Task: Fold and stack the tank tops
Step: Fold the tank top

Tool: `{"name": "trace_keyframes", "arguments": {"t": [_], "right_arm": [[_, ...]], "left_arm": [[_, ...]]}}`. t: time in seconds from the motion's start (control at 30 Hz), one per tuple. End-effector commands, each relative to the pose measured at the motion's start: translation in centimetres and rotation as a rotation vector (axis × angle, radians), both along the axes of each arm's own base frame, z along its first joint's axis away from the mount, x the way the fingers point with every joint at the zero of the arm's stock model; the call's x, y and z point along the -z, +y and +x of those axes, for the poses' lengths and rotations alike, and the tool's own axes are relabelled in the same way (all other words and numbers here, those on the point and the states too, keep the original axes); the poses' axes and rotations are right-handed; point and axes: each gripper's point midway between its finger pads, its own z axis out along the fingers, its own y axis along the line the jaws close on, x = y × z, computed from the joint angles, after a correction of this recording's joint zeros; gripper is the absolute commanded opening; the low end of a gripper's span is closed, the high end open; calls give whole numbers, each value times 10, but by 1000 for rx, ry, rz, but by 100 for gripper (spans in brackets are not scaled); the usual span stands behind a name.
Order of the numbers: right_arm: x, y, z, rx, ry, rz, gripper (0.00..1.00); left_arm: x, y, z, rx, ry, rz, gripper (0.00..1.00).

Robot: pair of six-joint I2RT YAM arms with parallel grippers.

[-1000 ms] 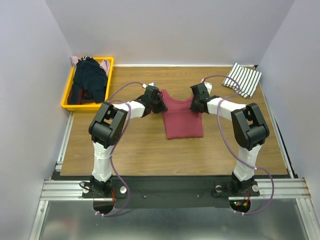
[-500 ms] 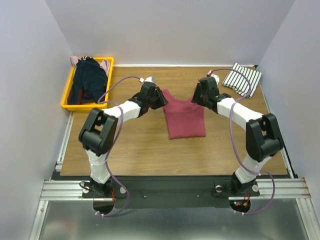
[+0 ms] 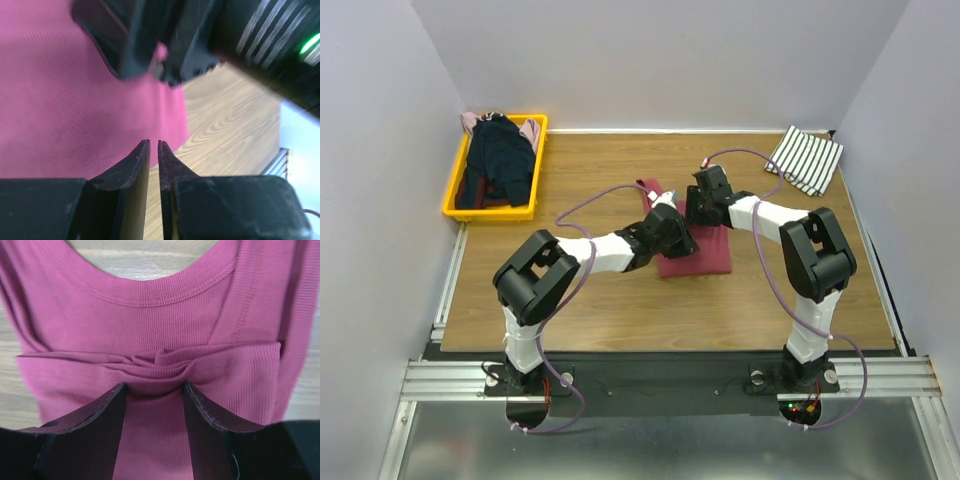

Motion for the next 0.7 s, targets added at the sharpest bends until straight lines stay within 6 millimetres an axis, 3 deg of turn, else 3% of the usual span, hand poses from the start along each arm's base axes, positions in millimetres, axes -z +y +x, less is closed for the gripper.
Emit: {"name": "trace_keyframes", "arguments": {"t": [0.0,0.13,0.33,0.67], "right_arm": [[-21,16,18,-43,-69,16,55],[-12,12,21,-20,-67,-19,50],[-17,1,26,36,-87,-61,50],[-20,-1,28,39,-85,-86,49]], "left_arm": [[19,-7,-3,-28,30,2,21],[51,1,-9,-63,101,63,16],[82,21,-25,-103,183,124,10],[90,33,-49,-40,223,138,8]]}}
